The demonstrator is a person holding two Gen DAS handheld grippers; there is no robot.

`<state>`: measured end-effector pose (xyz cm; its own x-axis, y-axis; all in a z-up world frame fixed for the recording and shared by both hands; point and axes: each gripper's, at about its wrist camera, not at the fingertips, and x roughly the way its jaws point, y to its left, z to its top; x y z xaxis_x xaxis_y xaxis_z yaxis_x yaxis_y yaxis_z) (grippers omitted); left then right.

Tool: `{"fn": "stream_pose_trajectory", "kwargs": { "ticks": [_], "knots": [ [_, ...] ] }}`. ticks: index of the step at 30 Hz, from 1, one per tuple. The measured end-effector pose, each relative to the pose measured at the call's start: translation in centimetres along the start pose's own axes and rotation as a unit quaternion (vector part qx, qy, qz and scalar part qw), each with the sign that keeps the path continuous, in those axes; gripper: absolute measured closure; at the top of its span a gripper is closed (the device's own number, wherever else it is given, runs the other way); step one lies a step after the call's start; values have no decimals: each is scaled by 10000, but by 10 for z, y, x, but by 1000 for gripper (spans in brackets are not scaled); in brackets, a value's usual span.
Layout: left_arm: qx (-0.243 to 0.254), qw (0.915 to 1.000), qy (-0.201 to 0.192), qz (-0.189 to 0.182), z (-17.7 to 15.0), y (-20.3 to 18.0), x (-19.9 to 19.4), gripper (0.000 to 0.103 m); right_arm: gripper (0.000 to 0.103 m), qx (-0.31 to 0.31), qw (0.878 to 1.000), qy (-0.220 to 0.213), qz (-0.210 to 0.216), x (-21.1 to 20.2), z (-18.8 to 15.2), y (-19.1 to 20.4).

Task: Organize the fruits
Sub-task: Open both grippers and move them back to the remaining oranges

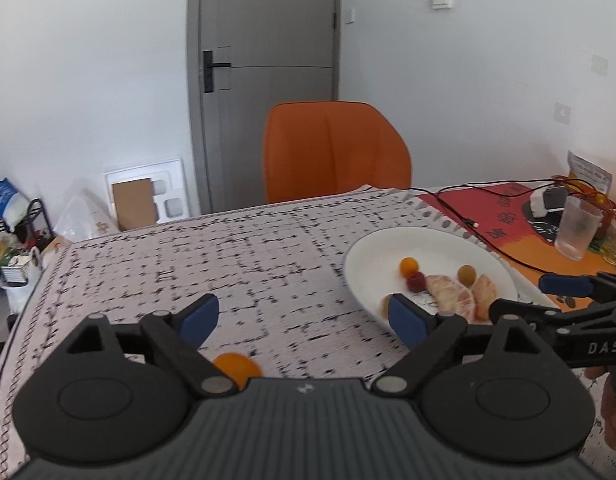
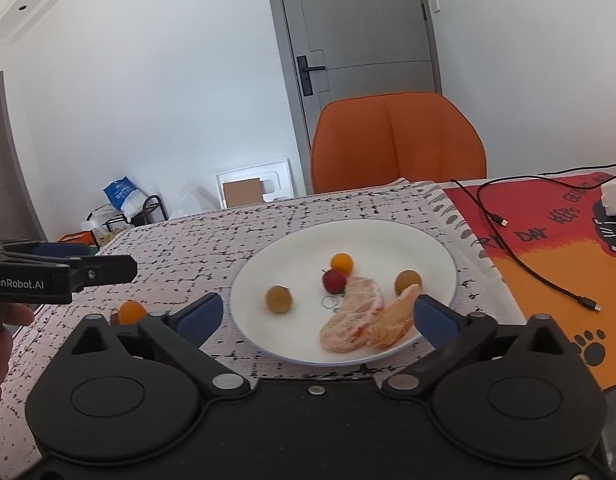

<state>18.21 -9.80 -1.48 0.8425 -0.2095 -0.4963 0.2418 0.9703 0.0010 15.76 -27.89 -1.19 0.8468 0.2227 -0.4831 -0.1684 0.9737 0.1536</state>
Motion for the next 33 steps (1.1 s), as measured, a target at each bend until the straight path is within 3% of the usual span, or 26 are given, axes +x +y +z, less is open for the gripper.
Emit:
{"fn": "stream_pose_trajectory", "kwargs": {
  "ticks": [13, 33],
  "knots": [
    [-289, 9991, 30, 309, -20, 28, -26, 5, 0, -139, 9995, 175, 240, -3, -3, 31],
    [-878, 9943, 226, 567, -54, 73, -49, 5, 0, -430, 9949, 540, 731, 8, -13, 78]
  ]
}}
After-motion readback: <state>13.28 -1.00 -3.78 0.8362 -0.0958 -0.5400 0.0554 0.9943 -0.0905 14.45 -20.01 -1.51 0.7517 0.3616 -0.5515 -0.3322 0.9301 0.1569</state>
